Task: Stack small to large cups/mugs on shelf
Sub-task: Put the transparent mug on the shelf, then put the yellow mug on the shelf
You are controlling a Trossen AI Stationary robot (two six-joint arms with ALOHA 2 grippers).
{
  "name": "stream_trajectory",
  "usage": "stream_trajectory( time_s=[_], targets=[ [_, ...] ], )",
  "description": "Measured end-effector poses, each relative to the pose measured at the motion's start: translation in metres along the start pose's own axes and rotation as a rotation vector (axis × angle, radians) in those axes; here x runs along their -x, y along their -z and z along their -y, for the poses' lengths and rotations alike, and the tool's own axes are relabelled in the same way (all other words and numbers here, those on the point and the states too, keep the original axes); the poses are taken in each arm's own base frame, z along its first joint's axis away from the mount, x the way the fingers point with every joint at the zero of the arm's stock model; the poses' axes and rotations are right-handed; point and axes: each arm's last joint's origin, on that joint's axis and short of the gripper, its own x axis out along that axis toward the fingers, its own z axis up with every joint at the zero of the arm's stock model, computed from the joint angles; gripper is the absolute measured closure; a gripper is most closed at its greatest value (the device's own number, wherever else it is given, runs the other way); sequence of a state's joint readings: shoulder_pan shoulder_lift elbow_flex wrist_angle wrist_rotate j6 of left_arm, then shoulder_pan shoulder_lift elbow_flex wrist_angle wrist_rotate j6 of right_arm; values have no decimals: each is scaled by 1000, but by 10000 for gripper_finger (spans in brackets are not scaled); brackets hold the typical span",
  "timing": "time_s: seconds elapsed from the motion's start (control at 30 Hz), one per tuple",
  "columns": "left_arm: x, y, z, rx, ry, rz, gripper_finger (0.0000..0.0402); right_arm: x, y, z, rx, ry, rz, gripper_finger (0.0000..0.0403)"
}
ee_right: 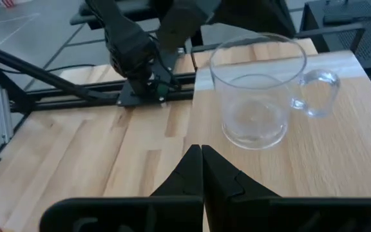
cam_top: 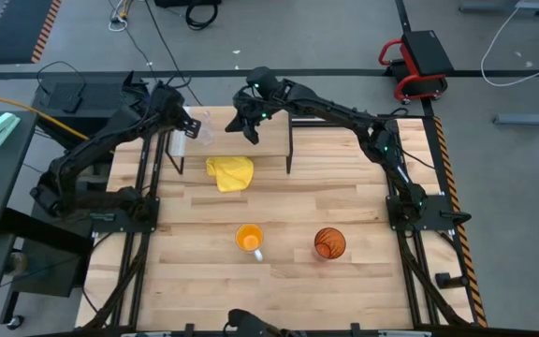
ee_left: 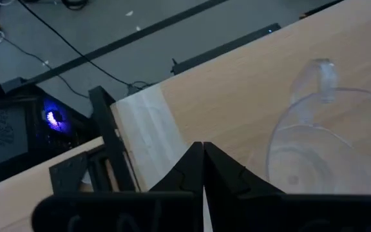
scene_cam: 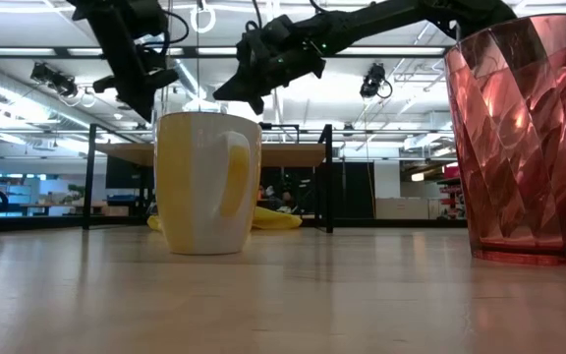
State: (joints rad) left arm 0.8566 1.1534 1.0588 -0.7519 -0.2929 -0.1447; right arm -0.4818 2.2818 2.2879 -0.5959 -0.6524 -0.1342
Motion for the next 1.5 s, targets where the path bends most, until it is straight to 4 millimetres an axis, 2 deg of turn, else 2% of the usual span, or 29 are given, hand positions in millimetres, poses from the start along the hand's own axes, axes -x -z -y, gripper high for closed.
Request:
stream_trajectory(
  time_s=[0.23,0.53,0.83,0.97,1.17,1.5],
  targets=[
    [-5,0,2,-7,6,-18,376,2,3,6,-11,50,-15,403],
    [-5,0,5,-6,79,-30,392,5,4,10,-19,59,-14,403],
    [-5,3,5,-8,88,-56,377,5,7,9,-23,54,-40,403],
    [-5,4,4,-14,87,-61,383,5,9,9,-27,50,-63,402],
    [-1,3,2,-30,80,-47,391,6,14,8,-39,43,-104,402],
    [17,4,-4,-14,72,20,370,4,8,7,-11,33,-54,402]
  ],
)
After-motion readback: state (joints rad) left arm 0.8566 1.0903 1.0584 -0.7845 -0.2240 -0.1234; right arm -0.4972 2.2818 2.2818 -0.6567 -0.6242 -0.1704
